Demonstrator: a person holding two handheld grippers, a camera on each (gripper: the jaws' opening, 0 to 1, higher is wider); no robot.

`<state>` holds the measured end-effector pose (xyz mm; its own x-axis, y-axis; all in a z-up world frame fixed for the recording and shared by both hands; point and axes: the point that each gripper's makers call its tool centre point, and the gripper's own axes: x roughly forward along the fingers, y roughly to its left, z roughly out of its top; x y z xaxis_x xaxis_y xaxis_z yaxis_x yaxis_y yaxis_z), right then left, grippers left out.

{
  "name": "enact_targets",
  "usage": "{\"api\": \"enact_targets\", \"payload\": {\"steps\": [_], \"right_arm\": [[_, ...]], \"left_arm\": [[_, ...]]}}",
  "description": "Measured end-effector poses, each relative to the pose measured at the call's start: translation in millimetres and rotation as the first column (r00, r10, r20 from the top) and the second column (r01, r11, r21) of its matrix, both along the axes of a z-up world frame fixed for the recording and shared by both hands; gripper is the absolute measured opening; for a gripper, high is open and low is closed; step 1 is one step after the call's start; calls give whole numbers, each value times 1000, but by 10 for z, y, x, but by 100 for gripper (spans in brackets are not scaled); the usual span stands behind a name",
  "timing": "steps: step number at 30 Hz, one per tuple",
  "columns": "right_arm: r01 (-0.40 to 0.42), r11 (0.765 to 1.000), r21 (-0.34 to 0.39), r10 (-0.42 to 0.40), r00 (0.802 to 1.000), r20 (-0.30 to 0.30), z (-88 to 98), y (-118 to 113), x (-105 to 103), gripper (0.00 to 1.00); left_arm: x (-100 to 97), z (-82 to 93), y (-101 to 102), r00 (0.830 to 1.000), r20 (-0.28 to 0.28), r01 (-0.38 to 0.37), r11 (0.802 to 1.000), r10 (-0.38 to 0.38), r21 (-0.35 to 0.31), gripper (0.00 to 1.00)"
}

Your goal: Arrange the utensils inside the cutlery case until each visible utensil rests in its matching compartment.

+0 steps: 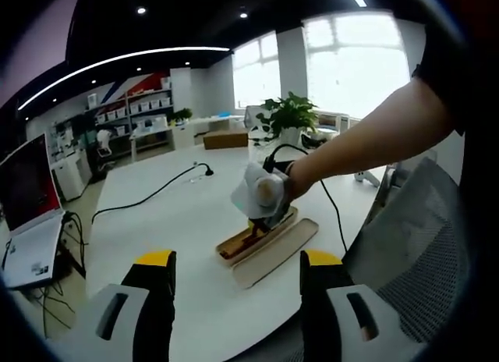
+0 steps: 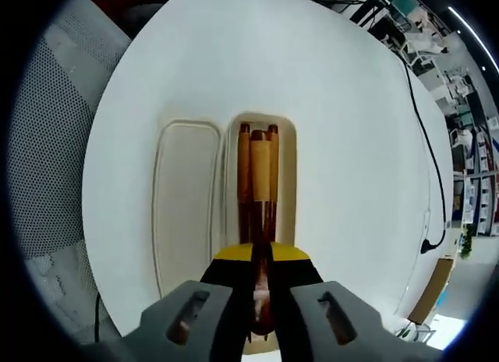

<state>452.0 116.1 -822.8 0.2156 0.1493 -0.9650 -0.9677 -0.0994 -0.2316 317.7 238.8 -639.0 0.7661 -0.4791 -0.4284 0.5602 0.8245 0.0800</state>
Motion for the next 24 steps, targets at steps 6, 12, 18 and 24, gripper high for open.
{"api": "enact_targets", "payload": {"steps": [6,12,18,24], "right_arm": [[20,1000,19,-20,1000,-6,66,-25,-7,7],[58,997,59,-60,998,35,256,-116,37,8],[135,982,129,-151,981,119,497,-406,116,23],[203,967,153,-228,959,169,640,-803,109,33]], "left_arm": [[0,-9,13,1000,-4,0,1000,0,0,66],[2,-1,16,1000,2,-2,1000,2,-1,66],[6,10,26,1000,8,-6,1000,6,-1,66],[-11,-10,-35,1000,5,27,999,-28,32,66]]}}
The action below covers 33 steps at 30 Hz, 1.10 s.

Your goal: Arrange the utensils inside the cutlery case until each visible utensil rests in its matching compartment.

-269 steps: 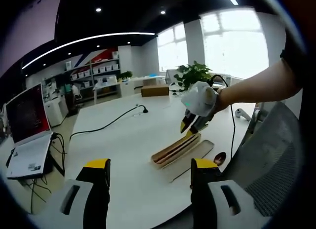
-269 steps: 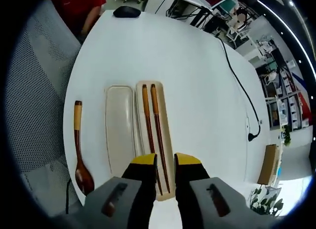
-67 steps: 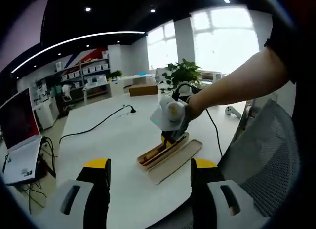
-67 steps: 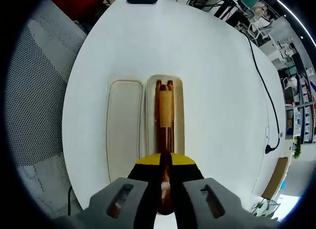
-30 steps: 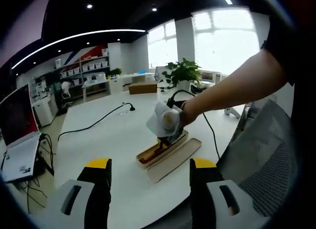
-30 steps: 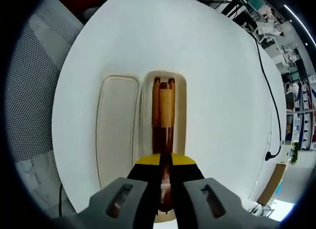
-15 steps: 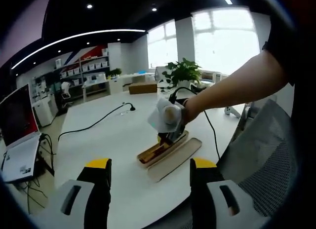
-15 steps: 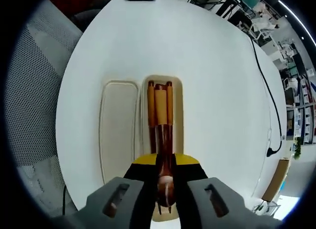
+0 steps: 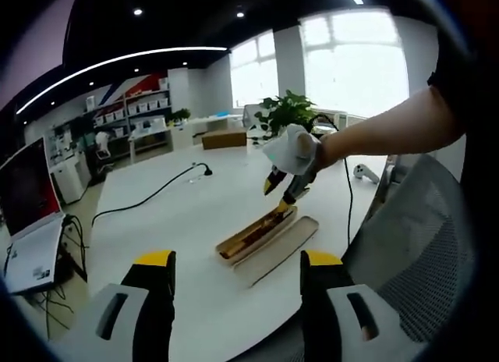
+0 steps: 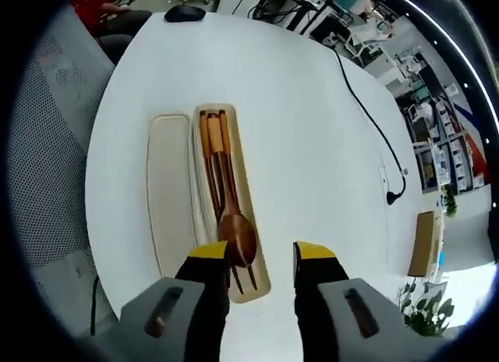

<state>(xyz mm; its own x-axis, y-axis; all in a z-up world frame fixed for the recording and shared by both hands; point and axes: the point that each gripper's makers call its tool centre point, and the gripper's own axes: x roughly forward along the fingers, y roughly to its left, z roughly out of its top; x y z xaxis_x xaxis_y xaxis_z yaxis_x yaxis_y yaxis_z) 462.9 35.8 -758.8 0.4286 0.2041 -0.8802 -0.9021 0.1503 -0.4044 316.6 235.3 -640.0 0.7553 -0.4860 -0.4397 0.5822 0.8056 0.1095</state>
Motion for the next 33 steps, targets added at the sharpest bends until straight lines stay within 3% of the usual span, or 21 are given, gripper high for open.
{"api": "enact_targets", "payload": {"steps": [4,13,22,27,33], "right_arm": [[55,998,19,-55,998,13,99,-207,-38,36],[165,981,106,-170,984,43,335,-510,-160,38],[226,964,139,-231,973,20,326,-655,-445,42],[270,945,185,-276,961,6,391,-784,-597,41],[262,941,212,-262,965,-31,229,-773,-702,40]], "left_arm": [[3,45,-35,1000,23,19,1000,-19,8,68],[-42,20,-125,997,13,71,997,-71,26,69],[-102,-15,-218,991,4,131,989,-132,74,69],[-149,-78,-280,984,-28,177,980,-175,88,68],[-201,-117,-323,978,-61,202,977,-198,72,66]]}}
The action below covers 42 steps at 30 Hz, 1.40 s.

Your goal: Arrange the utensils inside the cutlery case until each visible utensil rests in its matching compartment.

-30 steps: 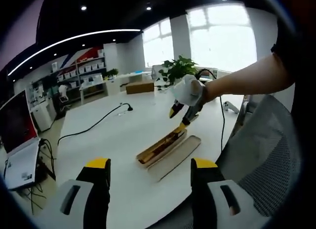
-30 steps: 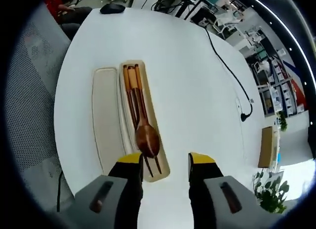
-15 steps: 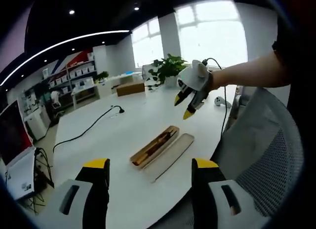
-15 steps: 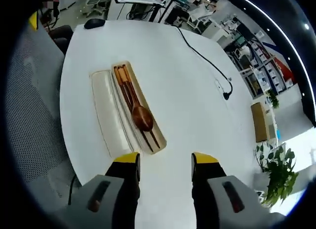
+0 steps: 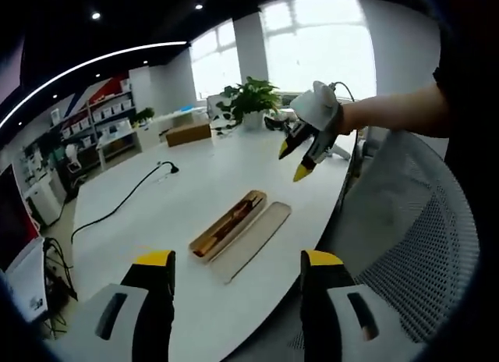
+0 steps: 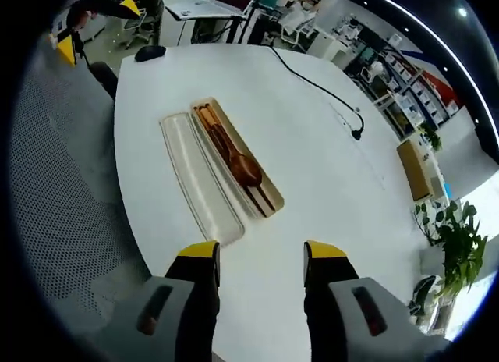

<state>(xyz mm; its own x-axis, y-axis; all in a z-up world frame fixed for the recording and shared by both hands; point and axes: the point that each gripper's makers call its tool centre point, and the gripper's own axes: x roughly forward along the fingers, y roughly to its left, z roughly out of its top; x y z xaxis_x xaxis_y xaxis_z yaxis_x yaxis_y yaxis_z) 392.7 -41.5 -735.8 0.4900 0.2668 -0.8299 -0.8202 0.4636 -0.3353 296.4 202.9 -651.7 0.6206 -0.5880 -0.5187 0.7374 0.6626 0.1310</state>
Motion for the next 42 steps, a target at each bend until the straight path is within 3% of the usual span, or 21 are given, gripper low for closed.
{"api": "enact_targets", "payload": {"steps": [1,3,5,7,10,13,15,19,20,22,25,29,34,35,37,38,42], "right_arm": [[-26,1000,-1,26,1000,-14,-47,26,-15,39],[-81,996,-42,79,996,-46,-143,36,-37,39],[-123,988,-93,120,992,-37,-158,41,-12,40],[-117,992,-52,114,991,-64,-217,117,-42,42],[-120,993,-3,119,988,-94,-251,181,-84,45],[-85,995,49,91,987,-134,-282,182,-152,48],[-92,995,43,98,985,-140,-317,155,-185,47],[-117,993,14,118,976,-182,-387,118,-292,47],[-118,993,13,118,976,-184,-376,136,-306,47],[-169,985,42,173,969,-178,-301,276,-365,47],[-258,962,86,267,955,-127,-95,512,-386,47],[-306,952,23,305,939,-156,-60,451,-333,47],[-369,929,-19,353,900,-254,-246,325,-242,47],[-375,927,-13,359,895,-264,-285,328,-229,46],[-377,926,30,369,883,-290,-411,375,-192,46],[-376,926,36,369,879,-302,-461,384,-182,46],[-405,914,37,393,856,-335,-660,423,-168,43]], "left_arm": [[-24,0,-25,1000,-10,6,1000,-6,-5,66],[-22,41,-52,1000,22,12,1000,-12,-4,66],[18,64,-8,999,32,-16,1000,16,-12,66],[37,83,47,998,31,-50,998,51,-43,66],[58,41,100,998,28,-57,998,57,-30,66],[74,47,140,992,-51,-119,982,113,-146,67],[2,-5,85,986,-140,-114,972,86,-205,68],[23,14,47,988,-151,-69,973,36,-220,69],[17,8,9,988,-150,-18,973,-17,-229,69],[-63,-114,5,965,-252,21,977,-75,-213,67],[-24,-192,18,965,-229,91,984,-125,-154,69],[101,-393,92,959,-245,127,990,-140,-69,71],[406,-787,116,950,-271,163,987,-154,10,71],[448,-840,85,944,-290,163,987,-156,-1,70],[522,-885,-98,928,-323,165,982,-186,-93,71],[570,-916,-135,929,-316,174,981,-194,-91,71],[673,-1252,-211,911,-316,294,955,-264,50,71]]}}
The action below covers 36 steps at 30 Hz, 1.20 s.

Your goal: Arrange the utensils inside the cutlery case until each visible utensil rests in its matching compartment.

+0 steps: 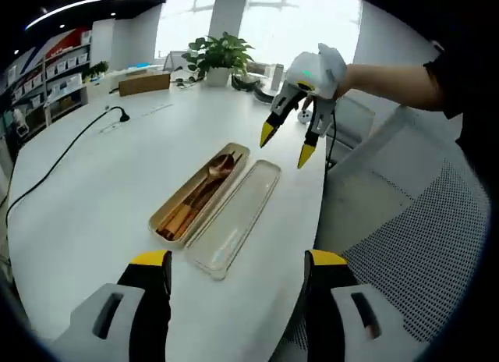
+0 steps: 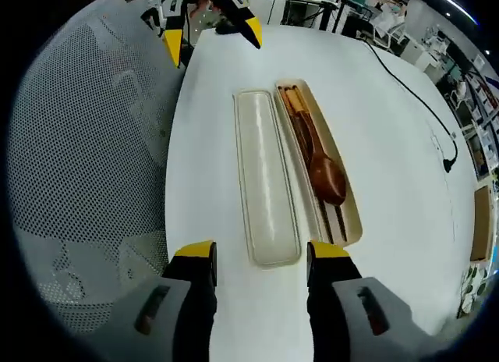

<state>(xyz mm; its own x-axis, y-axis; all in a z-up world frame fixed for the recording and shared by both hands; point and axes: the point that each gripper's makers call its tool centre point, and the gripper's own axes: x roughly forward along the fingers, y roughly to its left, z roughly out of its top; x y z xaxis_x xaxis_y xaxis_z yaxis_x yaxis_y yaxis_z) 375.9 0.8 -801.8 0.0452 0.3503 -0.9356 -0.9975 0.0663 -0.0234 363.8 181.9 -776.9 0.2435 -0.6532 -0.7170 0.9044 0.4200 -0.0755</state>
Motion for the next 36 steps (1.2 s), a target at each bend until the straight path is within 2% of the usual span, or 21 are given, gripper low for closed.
{"api": "enact_targets", "payload": {"steps": [3,6,10,13,19,27,30,33,36], "right_arm": [[-4,1000,13,4,1000,5,-64,19,26,40],[-17,1000,0,17,999,34,-116,-11,83,42],[-6,1000,9,6,1000,16,-171,-24,95,44],[36,998,43,-37,999,7,-166,9,125,44],[-1,1000,26,1,1000,28,-162,47,125,43],[-17,1000,0,17,1000,3,-226,57,105,43],[-20,1000,-3,20,1000,-3,-247,71,92,41],[-31,999,-21,31,999,-12,-288,55,68,41],[-18,1000,-11,18,1000,-19,-284,59,84,42]], "left_arm": [[32,-114,-71,1000,-15,9,1000,-9,1,70],[45,-192,-105,999,-23,30,999,-29,20,69],[68,-271,-116,999,-37,36,999,-34,40,68],[74,-286,-128,999,-34,35,999,-33,41,68],[92,-347,-159,999,-31,40,998,-39,44,66],[85,-384,-222,998,-14,65,996,-65,61,64],[59,-371,-277,997,-26,68,997,-67,23,67],[77,-394,-263,996,5,84,996,-84,39,66],[83,-392,-257,995,9,94,994,-95,53,65]]}}
